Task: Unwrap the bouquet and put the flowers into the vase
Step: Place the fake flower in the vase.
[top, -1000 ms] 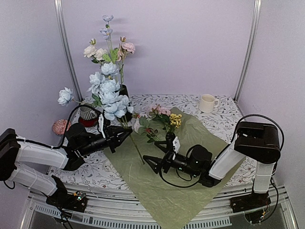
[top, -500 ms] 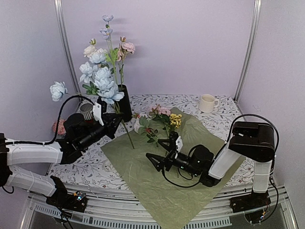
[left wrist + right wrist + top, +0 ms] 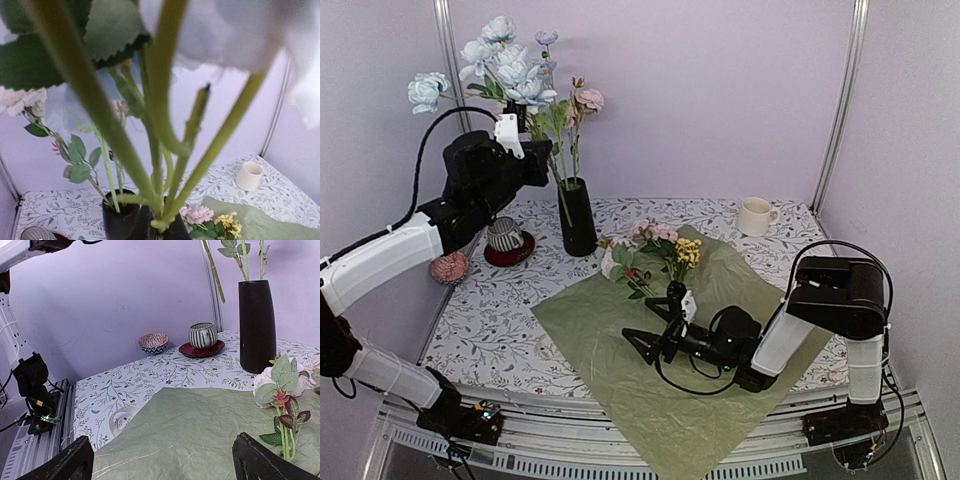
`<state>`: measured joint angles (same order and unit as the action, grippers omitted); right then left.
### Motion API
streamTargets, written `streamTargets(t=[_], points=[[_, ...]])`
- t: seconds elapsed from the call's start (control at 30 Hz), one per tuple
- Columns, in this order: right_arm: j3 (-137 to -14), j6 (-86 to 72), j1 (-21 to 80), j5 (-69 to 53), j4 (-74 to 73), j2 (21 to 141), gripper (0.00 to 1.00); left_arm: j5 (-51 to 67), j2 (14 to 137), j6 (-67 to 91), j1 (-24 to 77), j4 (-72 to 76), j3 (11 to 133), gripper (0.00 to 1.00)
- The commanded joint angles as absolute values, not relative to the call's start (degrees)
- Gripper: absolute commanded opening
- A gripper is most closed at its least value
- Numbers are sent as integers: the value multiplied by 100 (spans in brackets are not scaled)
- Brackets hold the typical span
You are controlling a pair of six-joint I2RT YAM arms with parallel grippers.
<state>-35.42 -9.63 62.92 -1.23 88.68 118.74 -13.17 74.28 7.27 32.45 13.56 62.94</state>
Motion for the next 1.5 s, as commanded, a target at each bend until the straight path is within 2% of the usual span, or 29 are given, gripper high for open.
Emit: streamTargets(t=[0.0,0.3,0.77,1.13,1.47], points=[[-3646,-873,6253,-262,9380,12006,99,-1175,7753,635,2772,977,7103,0],[-3617,-827,6228,-347,9394,11997,99,-403,8487,926,1966,1241,8046,0],[-3642,-835,6196,-460,9439,12041,99,575,9046,1529,1498,1973,8187,0],[-3590,-840,6165,-518,9488,12040,99,791,8840,1815,1486,2115,8097,0],[-3598,-861,6148,-557,9518,12058,99,481,8912,1723,1467,2024,8158,0]])
